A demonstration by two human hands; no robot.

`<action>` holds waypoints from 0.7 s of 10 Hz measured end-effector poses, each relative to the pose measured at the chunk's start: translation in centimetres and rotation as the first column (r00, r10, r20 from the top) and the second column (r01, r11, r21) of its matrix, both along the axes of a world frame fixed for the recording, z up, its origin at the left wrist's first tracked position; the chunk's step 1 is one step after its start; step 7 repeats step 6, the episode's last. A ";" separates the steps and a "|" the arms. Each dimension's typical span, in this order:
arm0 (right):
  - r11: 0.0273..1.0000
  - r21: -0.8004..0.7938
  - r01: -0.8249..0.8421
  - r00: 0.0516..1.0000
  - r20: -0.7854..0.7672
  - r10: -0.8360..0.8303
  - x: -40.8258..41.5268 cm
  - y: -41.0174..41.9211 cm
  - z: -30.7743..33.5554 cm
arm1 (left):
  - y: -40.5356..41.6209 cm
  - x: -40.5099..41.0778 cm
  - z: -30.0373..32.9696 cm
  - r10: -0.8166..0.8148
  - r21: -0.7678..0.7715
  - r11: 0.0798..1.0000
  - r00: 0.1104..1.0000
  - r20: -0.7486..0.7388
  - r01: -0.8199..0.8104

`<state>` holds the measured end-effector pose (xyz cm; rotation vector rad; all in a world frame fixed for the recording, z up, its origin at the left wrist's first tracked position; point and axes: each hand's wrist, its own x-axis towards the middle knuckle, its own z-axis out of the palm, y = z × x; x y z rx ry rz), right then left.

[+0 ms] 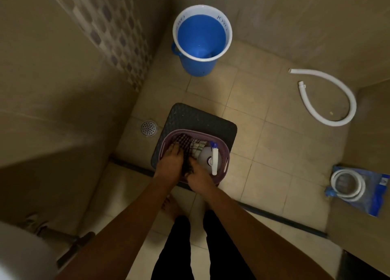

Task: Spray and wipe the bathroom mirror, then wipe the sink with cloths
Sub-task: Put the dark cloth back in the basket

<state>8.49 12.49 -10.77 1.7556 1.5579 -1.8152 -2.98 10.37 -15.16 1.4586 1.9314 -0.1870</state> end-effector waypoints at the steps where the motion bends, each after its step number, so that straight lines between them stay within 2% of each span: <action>1: 1.000 0.004 0.001 1.000 0.009 -0.001 0.1 -0.3 -0.4 | -0.2 0.1 -1.0 -0.107 -0.160 0.982 0.993 -0.051 0.098; 2: 0.993 0.079 -0.086 0.996 0.008 0.085 0.6 -0.6 -0.1 | 0.0 0.4 -0.9 -0.154 -0.189 0.972 0.985 -0.077 0.137; 3: 0.956 0.210 -0.204 0.979 0.027 0.203 1.0 -1.1 0.6 | -0.3 0.4 0.2 -0.180 -0.151 0.975 0.980 -0.087 0.166; 4: 0.864 0.330 -0.380 0.925 0.113 0.364 1.5 -1.8 1.7 | -2.2 0.4 2.7 -0.148 -0.017 0.989 0.984 -0.098 0.147; 5: 0.731 0.419 -0.539 0.838 0.180 0.515 2.4 -1.9 2.7 | -5.1 0.1 5.0 -0.031 0.134 0.990 0.991 -0.134 0.049; 6: 0.582 0.501 -0.640 0.751 0.248 0.612 3.3 -1.8 5.1 | -8.4 0.4 8.1 0.138 0.211 0.972 0.981 -0.139 -0.107; 7: 0.582 0.501 -0.640 0.751 0.248 0.612 3.3 -1.8 5.1 | -8.4 0.4 8.1 0.138 0.211 0.972 0.981 -0.139 -0.107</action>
